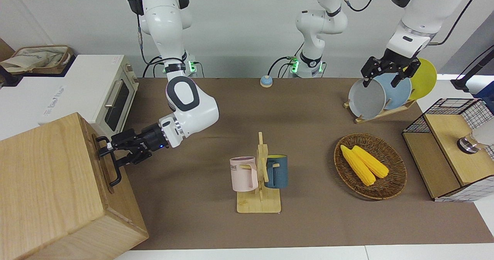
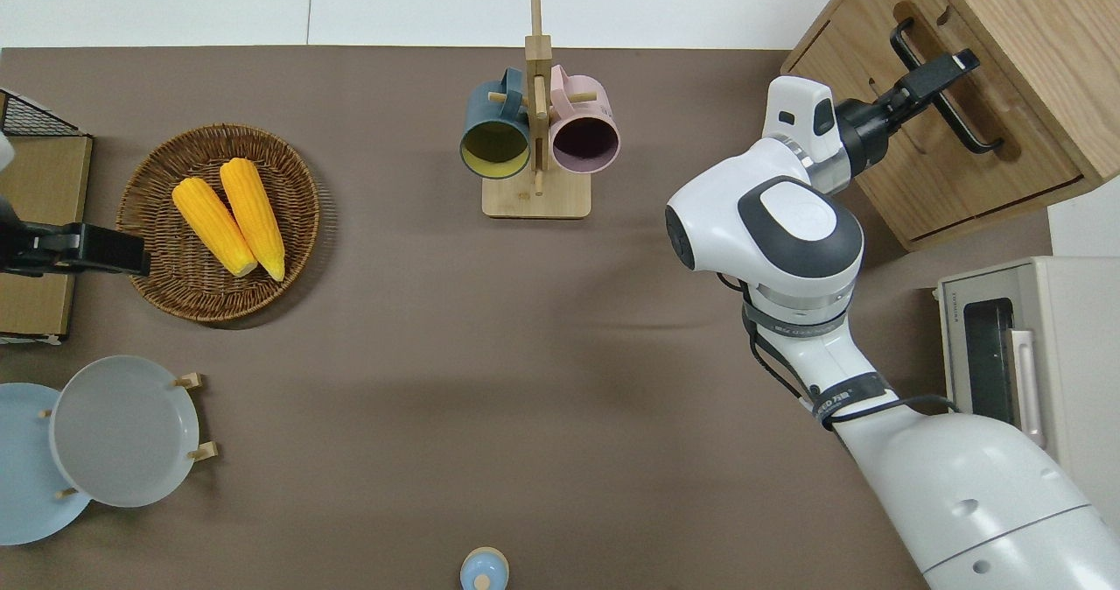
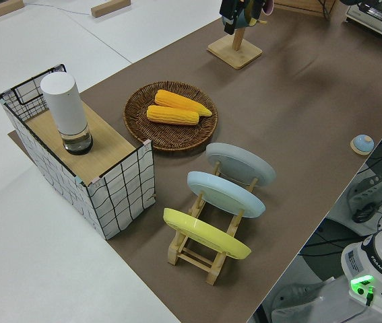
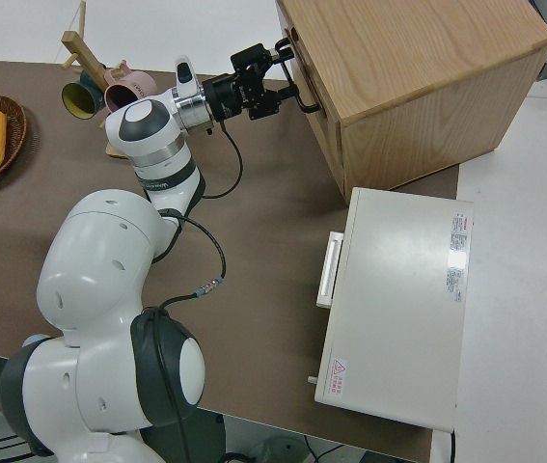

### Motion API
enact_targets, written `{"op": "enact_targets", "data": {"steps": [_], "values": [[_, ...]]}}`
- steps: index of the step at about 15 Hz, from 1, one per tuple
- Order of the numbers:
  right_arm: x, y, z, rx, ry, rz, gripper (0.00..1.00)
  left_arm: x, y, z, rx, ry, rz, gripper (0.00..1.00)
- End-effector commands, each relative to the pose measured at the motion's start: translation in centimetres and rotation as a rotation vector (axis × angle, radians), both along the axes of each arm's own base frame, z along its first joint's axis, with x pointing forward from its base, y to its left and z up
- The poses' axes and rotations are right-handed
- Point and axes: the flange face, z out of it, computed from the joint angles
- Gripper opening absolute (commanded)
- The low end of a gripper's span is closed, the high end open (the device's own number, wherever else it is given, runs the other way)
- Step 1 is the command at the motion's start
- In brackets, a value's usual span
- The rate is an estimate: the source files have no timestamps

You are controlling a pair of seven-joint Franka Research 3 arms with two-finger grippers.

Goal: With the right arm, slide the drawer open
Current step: 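Close the right gripper around the black drawer handle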

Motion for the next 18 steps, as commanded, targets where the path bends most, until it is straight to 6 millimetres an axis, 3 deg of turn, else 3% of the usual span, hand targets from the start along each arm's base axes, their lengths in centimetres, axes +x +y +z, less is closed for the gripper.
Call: {"op": "enact_targets", "data": {"steps": [1, 3, 4, 5, 13, 16, 18], "values": [[-0.1, -0.2, -0.4, -0.012, -0.010, 0.028, 0.466, 0.4, 0.0, 0.2, 0.016, -0.008, -0.008, 1.00], [-0.2, 0.2, -0.4, -0.016, -0.004, 0.032, 0.131, 0.4, 0.0, 0.2, 0.016, -0.008, -0.008, 1.00], [-0.2, 0.2, -0.4, -0.017, -0.004, 0.033, 0.032, 0.4, 0.0, 0.2, 0.016, -0.008, -0.008, 1.00], [-0.3, 0.4, -0.5, -0.018, -0.001, 0.036, 0.001, 0.4, 0.0, 0.2, 0.016, -0.008, -0.008, 1.00], [-0.5, 1.1, -0.5, -0.024, -0.002, 0.034, 0.000, 0.4, 0.0, 0.2, 0.016, -0.008, -0.008, 1.00], [-0.9, 2.3, -0.1, -0.008, -0.006, 0.043, 0.000, 0.4, 0.0, 0.2, 0.016, -0.008, -0.008, 1.00], [-1.6, 4.7, -0.1, -0.012, -0.010, 0.045, 0.000, 0.4, 0.0, 0.2, 0.016, -0.008, -0.008, 1.00]]}}
